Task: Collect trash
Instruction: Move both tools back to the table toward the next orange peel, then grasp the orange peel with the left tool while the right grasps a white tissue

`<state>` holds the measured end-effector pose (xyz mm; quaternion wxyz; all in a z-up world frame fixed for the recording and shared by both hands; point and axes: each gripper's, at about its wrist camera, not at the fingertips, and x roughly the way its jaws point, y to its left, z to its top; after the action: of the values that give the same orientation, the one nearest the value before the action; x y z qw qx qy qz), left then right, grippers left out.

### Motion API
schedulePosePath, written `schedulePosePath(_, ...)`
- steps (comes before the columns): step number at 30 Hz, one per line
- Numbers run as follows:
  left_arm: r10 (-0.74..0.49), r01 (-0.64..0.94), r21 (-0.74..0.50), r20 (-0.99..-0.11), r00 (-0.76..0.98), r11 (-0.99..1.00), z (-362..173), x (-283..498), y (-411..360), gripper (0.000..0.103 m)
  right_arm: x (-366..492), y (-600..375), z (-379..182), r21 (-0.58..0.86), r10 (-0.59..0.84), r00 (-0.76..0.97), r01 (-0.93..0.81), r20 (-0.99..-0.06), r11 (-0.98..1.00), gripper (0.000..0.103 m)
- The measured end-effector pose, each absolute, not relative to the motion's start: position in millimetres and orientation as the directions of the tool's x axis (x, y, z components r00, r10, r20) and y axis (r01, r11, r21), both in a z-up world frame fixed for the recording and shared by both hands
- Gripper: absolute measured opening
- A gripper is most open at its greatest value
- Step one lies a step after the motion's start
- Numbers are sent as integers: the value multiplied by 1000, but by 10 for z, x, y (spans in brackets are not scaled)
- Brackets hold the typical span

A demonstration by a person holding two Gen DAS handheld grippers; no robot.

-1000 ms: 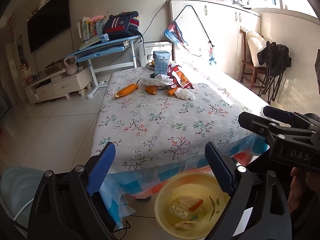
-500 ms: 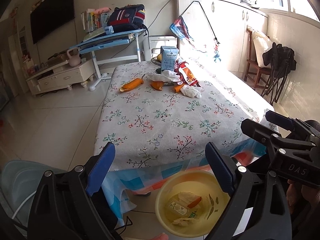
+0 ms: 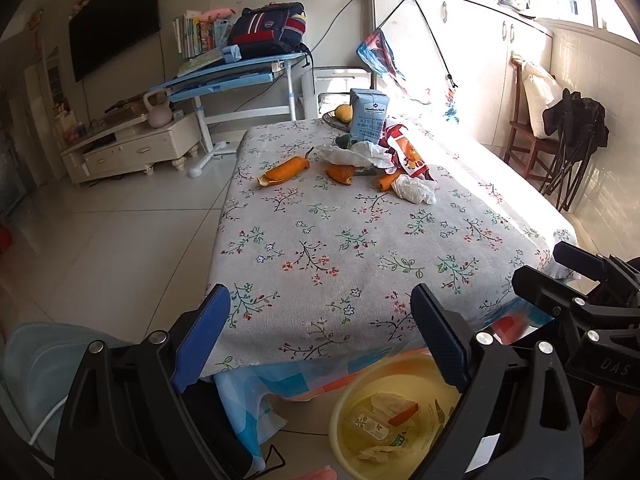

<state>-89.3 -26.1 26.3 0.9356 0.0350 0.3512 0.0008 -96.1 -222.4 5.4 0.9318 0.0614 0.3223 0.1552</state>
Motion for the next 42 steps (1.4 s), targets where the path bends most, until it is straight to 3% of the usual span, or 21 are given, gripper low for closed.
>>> schedulePosePath(14, 66, -77, 10, -622, 780, 997, 272, -188, 183, 88, -369, -2060, 120, 194, 364, 684, -315, -632, 929, 82)
schedulePosePath(32, 78, -45, 67, -627, 775, 997, 66, 1078, 250, 89, 580, -2002, -101, 219, 382, 603, -327, -701, 919, 68)
schedulePosePath(42, 121, -1, 181, -648, 752, 983, -80, 1603, 68, 89, 767, -1951, -191, 197, 352, 594, -311, -723, 930, 64)
